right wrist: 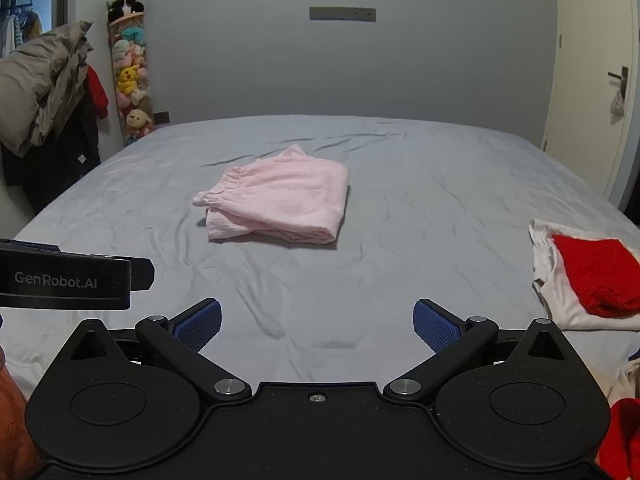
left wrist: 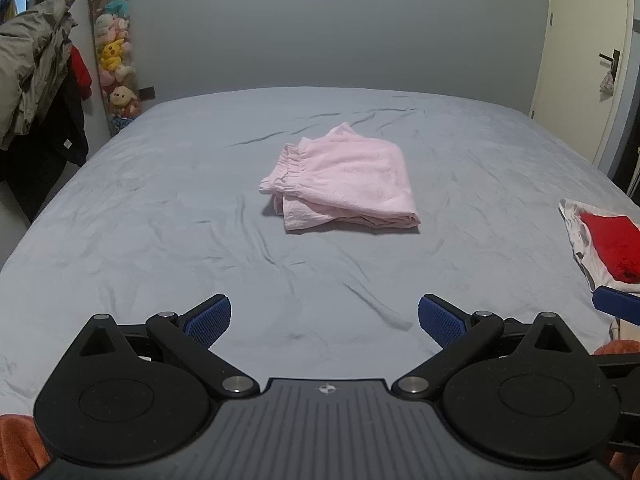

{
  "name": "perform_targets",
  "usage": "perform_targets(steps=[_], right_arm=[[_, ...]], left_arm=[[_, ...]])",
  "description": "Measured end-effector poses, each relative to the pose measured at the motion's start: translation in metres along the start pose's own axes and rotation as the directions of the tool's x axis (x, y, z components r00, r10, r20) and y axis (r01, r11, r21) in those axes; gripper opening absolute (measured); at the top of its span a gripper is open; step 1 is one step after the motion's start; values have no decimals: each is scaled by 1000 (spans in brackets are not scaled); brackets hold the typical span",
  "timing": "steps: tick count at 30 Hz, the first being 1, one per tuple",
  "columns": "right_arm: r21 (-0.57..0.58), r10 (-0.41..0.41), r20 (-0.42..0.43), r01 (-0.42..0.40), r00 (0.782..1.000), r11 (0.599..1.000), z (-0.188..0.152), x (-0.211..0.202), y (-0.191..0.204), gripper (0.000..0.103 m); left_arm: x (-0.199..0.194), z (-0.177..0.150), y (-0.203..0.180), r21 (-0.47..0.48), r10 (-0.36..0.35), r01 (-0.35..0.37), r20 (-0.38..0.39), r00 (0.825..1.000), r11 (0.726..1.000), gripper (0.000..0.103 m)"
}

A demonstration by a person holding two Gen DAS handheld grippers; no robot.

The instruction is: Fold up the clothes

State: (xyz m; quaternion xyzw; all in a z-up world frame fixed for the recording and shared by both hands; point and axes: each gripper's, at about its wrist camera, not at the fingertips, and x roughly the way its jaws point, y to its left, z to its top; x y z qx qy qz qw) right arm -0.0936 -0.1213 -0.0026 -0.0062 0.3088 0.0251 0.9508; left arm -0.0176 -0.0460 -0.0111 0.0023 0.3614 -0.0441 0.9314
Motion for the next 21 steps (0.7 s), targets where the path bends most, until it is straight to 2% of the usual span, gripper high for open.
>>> perform_targets(steps=[14,21], right_arm=[[-14,1,-16,-1,1000,1000,1,2,5,102],[-25,13,-29,-13,1000,1000,0,4,8,102]], left_arm=[[1,0,1,-4,15,-16,-15,1000,1000,101],[-1,-1,2,-18,-3,3,-30,1000,1000,101]])
